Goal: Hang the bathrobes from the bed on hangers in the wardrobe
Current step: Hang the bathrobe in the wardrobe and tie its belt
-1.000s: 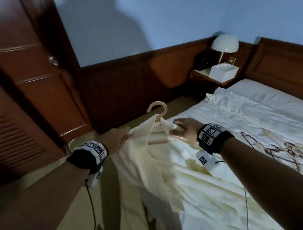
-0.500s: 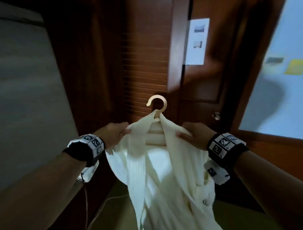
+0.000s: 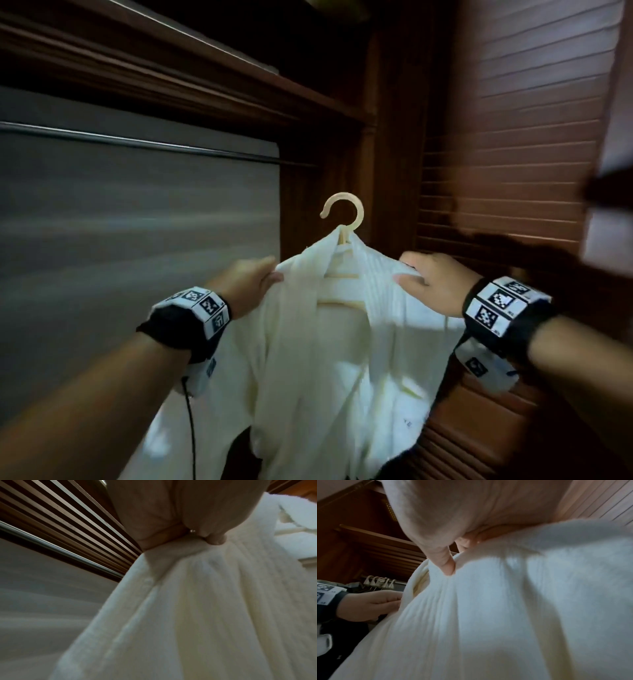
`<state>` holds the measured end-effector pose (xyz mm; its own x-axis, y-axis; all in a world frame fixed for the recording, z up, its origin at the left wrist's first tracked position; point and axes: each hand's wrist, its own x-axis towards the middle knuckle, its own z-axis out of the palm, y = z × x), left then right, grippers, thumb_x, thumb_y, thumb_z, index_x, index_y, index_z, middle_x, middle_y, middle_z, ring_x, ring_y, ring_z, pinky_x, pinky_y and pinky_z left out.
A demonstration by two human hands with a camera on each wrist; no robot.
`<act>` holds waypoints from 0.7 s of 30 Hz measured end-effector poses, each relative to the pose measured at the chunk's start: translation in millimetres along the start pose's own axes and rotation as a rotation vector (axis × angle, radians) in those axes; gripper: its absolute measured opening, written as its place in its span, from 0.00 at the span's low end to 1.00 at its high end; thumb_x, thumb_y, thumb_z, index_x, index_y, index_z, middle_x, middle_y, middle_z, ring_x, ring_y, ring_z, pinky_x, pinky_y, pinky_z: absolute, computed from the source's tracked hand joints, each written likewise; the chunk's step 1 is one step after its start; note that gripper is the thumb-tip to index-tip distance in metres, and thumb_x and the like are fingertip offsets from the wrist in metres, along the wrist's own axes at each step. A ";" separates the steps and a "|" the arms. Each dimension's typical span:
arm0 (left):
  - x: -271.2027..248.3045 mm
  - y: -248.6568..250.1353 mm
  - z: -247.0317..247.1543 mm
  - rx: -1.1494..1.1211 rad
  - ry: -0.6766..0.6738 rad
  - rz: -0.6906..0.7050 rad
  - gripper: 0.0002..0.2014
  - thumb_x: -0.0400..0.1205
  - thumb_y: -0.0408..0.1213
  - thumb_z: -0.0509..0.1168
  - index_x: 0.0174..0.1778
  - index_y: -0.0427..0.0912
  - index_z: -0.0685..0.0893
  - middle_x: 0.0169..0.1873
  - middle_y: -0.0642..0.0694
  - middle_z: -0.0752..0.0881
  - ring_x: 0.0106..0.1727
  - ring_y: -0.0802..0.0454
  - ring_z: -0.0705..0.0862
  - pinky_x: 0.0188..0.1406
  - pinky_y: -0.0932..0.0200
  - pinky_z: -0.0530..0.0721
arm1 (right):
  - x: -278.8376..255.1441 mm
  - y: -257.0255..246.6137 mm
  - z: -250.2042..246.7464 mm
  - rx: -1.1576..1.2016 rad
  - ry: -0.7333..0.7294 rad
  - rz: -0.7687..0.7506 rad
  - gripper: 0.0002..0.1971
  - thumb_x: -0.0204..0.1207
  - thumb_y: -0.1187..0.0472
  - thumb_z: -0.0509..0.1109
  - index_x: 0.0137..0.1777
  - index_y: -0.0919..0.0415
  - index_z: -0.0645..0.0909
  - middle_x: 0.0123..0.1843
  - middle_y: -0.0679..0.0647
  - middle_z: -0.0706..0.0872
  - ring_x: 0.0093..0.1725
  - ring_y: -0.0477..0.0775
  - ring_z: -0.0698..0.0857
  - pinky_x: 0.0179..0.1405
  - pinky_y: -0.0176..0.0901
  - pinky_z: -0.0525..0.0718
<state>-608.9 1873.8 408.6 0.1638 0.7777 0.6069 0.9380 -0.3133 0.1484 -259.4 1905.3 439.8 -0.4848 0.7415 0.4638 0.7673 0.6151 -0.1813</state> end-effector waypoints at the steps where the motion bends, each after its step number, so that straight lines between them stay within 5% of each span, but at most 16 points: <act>1: 19.7 -13.6 -2.5 0.030 0.039 0.006 0.16 0.85 0.52 0.55 0.40 0.44 0.74 0.33 0.45 0.78 0.35 0.40 0.78 0.34 0.54 0.66 | 26.7 6.2 1.6 0.001 0.029 -0.038 0.09 0.82 0.47 0.62 0.41 0.48 0.71 0.30 0.49 0.78 0.28 0.51 0.77 0.32 0.49 0.76; 5: 93.2 -69.6 -24.5 0.111 0.061 -0.114 0.10 0.86 0.45 0.59 0.42 0.45 0.71 0.39 0.40 0.82 0.42 0.36 0.81 0.37 0.53 0.70 | 144.3 22.6 12.9 -0.009 0.148 -0.182 0.08 0.83 0.48 0.60 0.56 0.49 0.76 0.44 0.44 0.82 0.41 0.44 0.81 0.41 0.44 0.77; 9: 131.8 -130.6 -42.3 0.219 0.096 -0.192 0.09 0.87 0.47 0.56 0.49 0.48 0.76 0.48 0.43 0.84 0.52 0.38 0.83 0.45 0.55 0.75 | 253.7 9.0 39.2 0.011 0.156 -0.243 0.10 0.84 0.46 0.59 0.59 0.47 0.76 0.50 0.47 0.83 0.49 0.51 0.83 0.50 0.49 0.81; 13: 142.7 -199.2 -36.0 0.247 0.043 -0.327 0.18 0.84 0.58 0.47 0.47 0.50 0.75 0.49 0.44 0.86 0.50 0.40 0.84 0.45 0.55 0.76 | 336.3 -18.1 78.1 0.015 0.097 -0.222 0.13 0.84 0.46 0.56 0.61 0.47 0.77 0.53 0.51 0.85 0.53 0.56 0.84 0.54 0.53 0.83; 17: 177.1 -264.2 -32.2 0.263 0.086 -0.382 0.20 0.84 0.57 0.48 0.50 0.47 0.79 0.50 0.42 0.87 0.51 0.39 0.85 0.48 0.55 0.77 | 403.7 -43.3 97.4 -0.082 0.096 -0.192 0.11 0.84 0.45 0.55 0.54 0.48 0.76 0.50 0.53 0.85 0.48 0.58 0.84 0.45 0.47 0.81; 21: 239.1 -312.6 -40.2 0.230 0.130 -0.385 0.15 0.88 0.49 0.55 0.56 0.46 0.83 0.57 0.41 0.87 0.58 0.41 0.84 0.54 0.56 0.77 | 474.3 -53.9 96.7 -0.088 0.185 -0.124 0.11 0.81 0.44 0.57 0.49 0.48 0.76 0.51 0.52 0.85 0.51 0.60 0.85 0.49 0.48 0.82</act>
<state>-875.2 2135.7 538.7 -0.2354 0.7341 0.6369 0.9688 0.1249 0.2141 -571.3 2249.8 585.7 -0.4988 0.5951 0.6302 0.7442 0.6667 -0.0405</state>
